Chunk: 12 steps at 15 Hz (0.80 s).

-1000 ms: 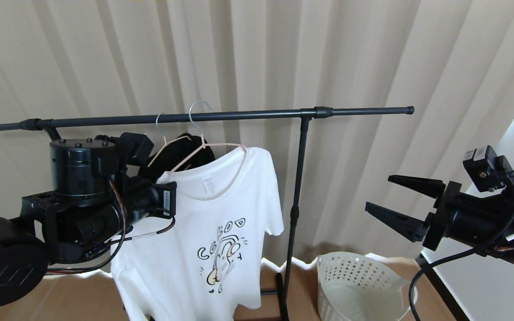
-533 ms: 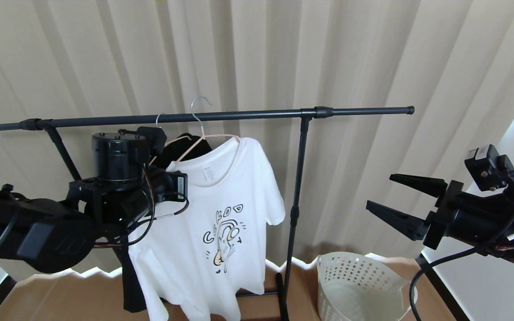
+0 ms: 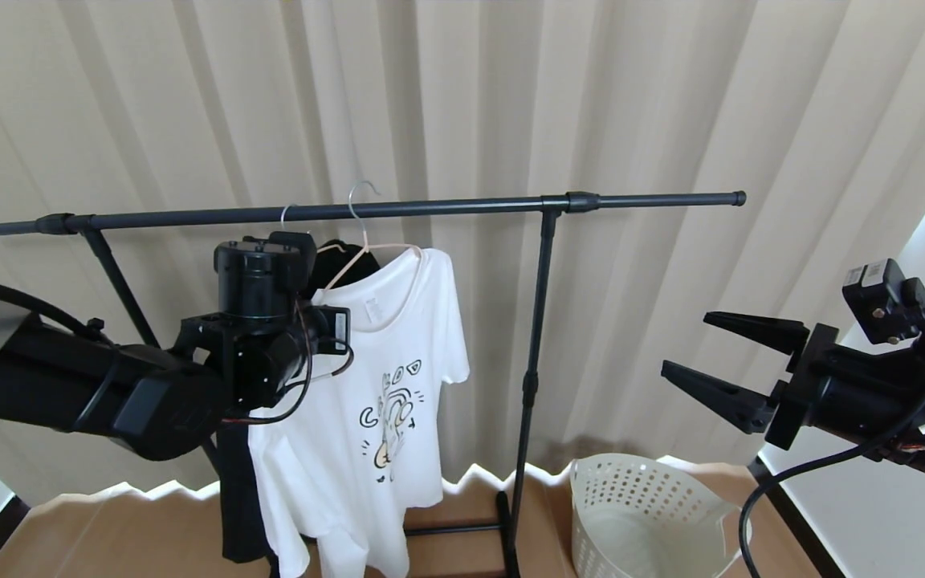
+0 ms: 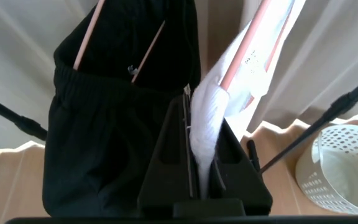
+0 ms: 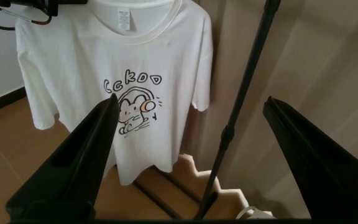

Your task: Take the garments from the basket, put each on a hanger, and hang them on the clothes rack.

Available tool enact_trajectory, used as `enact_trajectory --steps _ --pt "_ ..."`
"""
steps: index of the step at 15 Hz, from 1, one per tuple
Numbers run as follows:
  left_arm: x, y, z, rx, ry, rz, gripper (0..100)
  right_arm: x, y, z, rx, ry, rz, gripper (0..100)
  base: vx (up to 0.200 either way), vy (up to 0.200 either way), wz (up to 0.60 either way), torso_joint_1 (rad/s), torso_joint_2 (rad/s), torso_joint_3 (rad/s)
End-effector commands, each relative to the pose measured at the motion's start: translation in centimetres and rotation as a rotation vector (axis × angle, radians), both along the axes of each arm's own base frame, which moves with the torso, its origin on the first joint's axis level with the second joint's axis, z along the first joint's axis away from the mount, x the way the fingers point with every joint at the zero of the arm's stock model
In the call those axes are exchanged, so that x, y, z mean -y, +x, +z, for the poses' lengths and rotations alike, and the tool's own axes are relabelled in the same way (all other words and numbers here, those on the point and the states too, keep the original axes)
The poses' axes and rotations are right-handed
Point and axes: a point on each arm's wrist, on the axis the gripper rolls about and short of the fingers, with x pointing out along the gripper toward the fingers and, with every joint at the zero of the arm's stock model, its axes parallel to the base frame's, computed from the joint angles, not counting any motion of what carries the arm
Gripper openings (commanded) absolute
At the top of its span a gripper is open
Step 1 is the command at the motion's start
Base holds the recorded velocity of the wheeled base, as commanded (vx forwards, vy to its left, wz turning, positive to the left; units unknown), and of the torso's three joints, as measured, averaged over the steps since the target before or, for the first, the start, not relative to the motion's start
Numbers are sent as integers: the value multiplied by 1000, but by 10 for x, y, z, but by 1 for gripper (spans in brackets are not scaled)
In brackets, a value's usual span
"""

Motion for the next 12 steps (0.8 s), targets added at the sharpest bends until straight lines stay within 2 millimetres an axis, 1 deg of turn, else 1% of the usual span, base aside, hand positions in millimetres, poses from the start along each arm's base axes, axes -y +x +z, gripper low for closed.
enact_trajectory --steps 1,4,7,12 --pt "6 16 -11 -10 13 23 0 0 1 -2 -8 -3 0 100 0 0 0 0 0 0" --pt "13 32 -13 10 10 35 0 0 1 -2 -10 -4 0 100 0 0 0 0 0 0" --pt "16 40 -9 33 0 36 0 -1 2 -3 -13 -4 0 100 0 0 0 0 0 0" --pt "20 50 -10 48 7 61 0 -1 2 -4 -16 -5 0 100 0 0 0 0 0 0"
